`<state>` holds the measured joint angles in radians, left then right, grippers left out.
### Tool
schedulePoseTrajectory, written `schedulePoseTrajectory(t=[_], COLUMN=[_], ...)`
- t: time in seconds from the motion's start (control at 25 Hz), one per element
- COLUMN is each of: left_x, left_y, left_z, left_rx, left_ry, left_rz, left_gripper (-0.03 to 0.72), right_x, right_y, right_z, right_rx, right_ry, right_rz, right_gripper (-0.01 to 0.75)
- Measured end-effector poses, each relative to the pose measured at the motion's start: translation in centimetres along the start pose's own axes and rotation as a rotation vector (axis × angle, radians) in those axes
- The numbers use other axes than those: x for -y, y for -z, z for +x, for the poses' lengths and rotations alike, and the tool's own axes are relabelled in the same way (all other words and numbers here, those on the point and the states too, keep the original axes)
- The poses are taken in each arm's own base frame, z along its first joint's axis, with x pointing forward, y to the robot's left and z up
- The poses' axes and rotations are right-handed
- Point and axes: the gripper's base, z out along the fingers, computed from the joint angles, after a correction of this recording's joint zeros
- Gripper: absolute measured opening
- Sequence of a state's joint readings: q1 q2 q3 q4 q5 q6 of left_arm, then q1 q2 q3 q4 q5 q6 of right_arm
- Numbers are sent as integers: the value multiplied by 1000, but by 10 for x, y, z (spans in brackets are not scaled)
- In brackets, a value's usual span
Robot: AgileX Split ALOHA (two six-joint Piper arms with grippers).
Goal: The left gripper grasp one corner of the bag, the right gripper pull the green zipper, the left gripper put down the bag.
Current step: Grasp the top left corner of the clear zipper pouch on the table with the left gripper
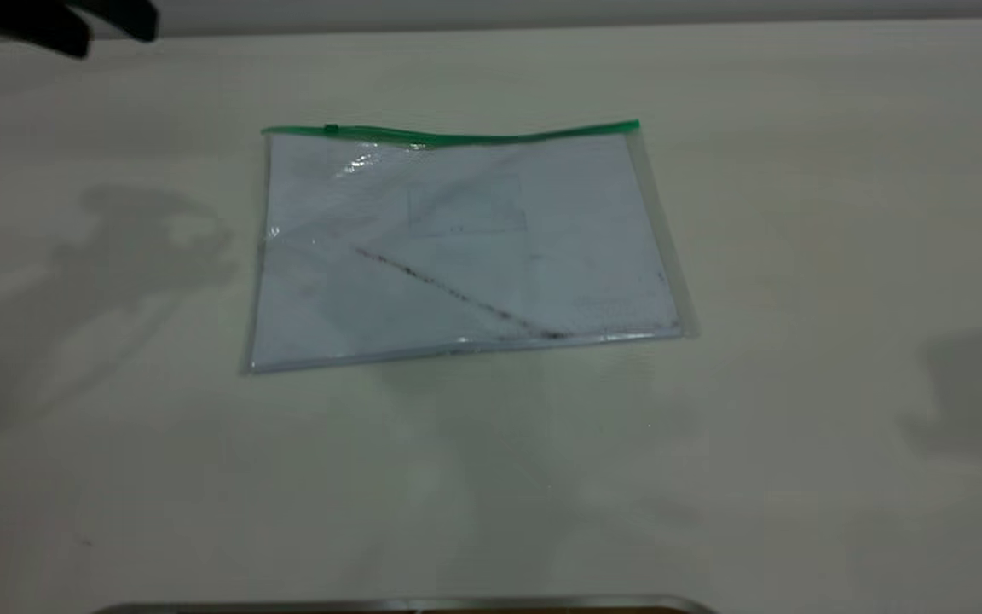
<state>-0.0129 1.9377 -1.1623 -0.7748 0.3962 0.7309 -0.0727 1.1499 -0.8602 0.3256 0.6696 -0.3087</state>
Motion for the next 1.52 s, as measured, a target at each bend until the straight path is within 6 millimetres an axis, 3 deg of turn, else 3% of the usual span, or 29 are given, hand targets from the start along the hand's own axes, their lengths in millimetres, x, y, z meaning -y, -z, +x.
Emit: schedulePoseTrajectory(t=[0.32,0.64,1.2,1.52], left_x=[-13,-32,-58,-57], left_y=[-48,-105,-157,-173], left_z=[-26,-20,-9,-5], left_rx=[-58,-173,-223,-178], left_ry=[-59,-17,-54,-132], left_rz=[92,182,220,308], left_gripper=[588,588,588,588], right_x=[0,1,1,1], right_y=[-1,-2,-3,-3], right_z=[-1,-1,0,0], right_rx=[3,1,-4,-10], right_ry=[-1,-1,-2,-1], right_rz=[2,2,1,-1], right_gripper=[492,492,492,492])
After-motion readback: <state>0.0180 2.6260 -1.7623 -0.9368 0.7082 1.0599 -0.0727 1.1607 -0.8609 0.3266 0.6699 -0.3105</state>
